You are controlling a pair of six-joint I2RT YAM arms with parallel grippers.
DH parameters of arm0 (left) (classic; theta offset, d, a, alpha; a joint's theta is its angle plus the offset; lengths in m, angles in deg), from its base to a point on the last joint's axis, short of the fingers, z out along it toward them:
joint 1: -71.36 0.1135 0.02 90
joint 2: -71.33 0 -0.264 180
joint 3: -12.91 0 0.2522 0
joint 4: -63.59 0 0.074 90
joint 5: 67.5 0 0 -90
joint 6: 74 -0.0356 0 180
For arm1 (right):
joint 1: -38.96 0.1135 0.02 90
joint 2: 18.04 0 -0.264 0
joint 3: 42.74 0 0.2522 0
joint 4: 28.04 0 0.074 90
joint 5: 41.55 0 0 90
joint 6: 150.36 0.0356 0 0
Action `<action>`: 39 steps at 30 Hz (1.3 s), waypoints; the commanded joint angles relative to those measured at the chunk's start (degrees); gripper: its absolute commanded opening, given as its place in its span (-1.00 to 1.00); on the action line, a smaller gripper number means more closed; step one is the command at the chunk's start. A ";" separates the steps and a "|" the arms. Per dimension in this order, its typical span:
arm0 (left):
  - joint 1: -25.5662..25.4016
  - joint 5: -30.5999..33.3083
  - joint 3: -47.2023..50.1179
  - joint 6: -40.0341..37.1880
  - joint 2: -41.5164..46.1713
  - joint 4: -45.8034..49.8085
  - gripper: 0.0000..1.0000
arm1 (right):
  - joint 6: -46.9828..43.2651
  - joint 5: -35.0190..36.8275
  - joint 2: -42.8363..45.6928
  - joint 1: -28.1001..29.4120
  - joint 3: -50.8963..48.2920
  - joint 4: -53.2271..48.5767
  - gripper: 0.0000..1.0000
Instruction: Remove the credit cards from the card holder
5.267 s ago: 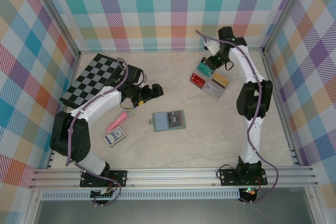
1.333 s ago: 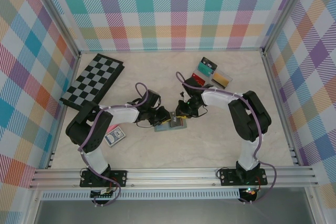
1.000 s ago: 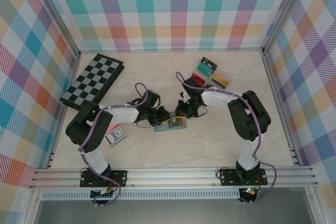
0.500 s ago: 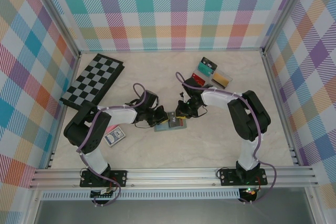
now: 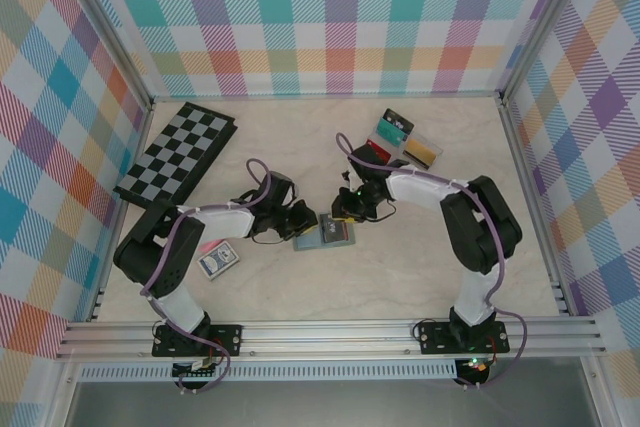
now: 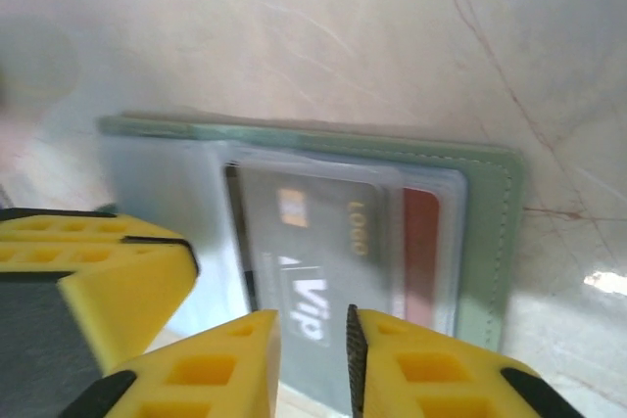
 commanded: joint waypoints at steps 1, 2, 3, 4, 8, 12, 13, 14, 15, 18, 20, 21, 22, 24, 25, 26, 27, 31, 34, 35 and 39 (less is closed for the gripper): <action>0.79 -1.83 1.09 0.74 2.22 -3.72 -0.69 | 0.16 0.94 4.15 0.39 -1.07 1.84 -0.42; 0.92 -2.45 1.22 1.13 2.06 -4.43 -0.67 | 0.16 2.00 3.96 0.40 -0.95 1.18 -0.41; 0.86 -3.02 1.22 1.49 1.77 -5.11 -0.64 | 0.16 2.97 3.47 0.40 -0.79 0.33 -0.41; 0.86 -3.78 1.25 1.86 1.38 -5.91 -0.62 | 0.24 3.89 2.78 0.41 -0.46 -0.65 -0.42; 0.97 -5.72 1.45 3.46 -0.66 -8.58 -0.54 | 0.07 4.80 -0.42 0.41 0.85 -3.18 -0.47; 0.95 -5.72 1.40 3.44 -1.88 -8.02 -0.51 | -0.58 3.29 -1.92 0.41 1.46 -3.31 -0.50; 1.04 -5.71 1.31 3.35 -2.07 -7.74 -0.51 | -0.97 2.72 -2.21 0.48 1.66 -3.27 -0.51; 1.03 -5.84 1.26 3.29 -2.44 -7.56 -0.50 | -1.13 2.27 -2.45 0.50 1.73 -3.17 -0.52; 1.03 -6.02 1.18 3.31 -2.80 -7.51 -0.50 | -1.31 2.07 -2.64 0.59 1.93 -3.11 -0.52; 1.03 -6.58 0.80 3.24 -3.97 -7.47 -0.51 | -1.45 1.72 -3.65 0.67 2.55 -3.36 -0.54; 1.03 -6.89 0.56 3.00 -4.56 -7.25 -0.54 | -1.53 1.37 -4.30 0.84 2.98 -3.56 -0.57; 1.04 -6.93 0.41 2.88 -4.69 -7.11 -0.56 | -1.59 1.28 -4.49 0.92 3.08 -3.66 -0.59; 1.03 -6.94 0.29 2.63 -4.88 -6.72 -0.58 | -1.63 1.18 -4.65 0.93 3.18 -3.62 -0.63; 1.05 -6.77 0.11 2.16 -5.11 -6.03 -0.61 | -1.66 1.18 -4.94 1.05 3.36 -3.83 -0.65; 1.03 -6.61 -0.01 1.86 -5.28 -5.39 -0.62 | -1.55 1.18 -5.09 1.05 3.49 -4.01 -0.66; 1.04 -6.33 -0.15 1.52 -5.34 -4.65 -0.63 | -1.74 1.24 -5.24 1.04 3.61 -4.06 -0.66; 1.08 -6.10 -0.29 1.23 -5.41 -4.15 -0.64 | -1.76 1.40 -5.38 1.03 3.70 -4.23 -0.67; 1.26 -6.44 -0.06 0.91 -5.81 -4.34 -0.68 | -1.82 1.53 -6.11 1.03 3.96 -4.69 -0.68; 1.30 -6.92 -0.02 0.86 -6.17 -5.09 -0.70 | -1.62 1.44 -6.84 1.08 4.15 -5.03 -0.69; 1.30 -7.02 -0.05 0.77 -6.27 -5.09 -0.70 | -1.59 1.28 -7.04 1.05 4.15 -5.05 -0.69; 1.47 -7.37 -0.25 0.24 -6.74 -4.79 -0.70 | -1.42 0.92 -7.66 1.12 4.15 -4.99 -0.69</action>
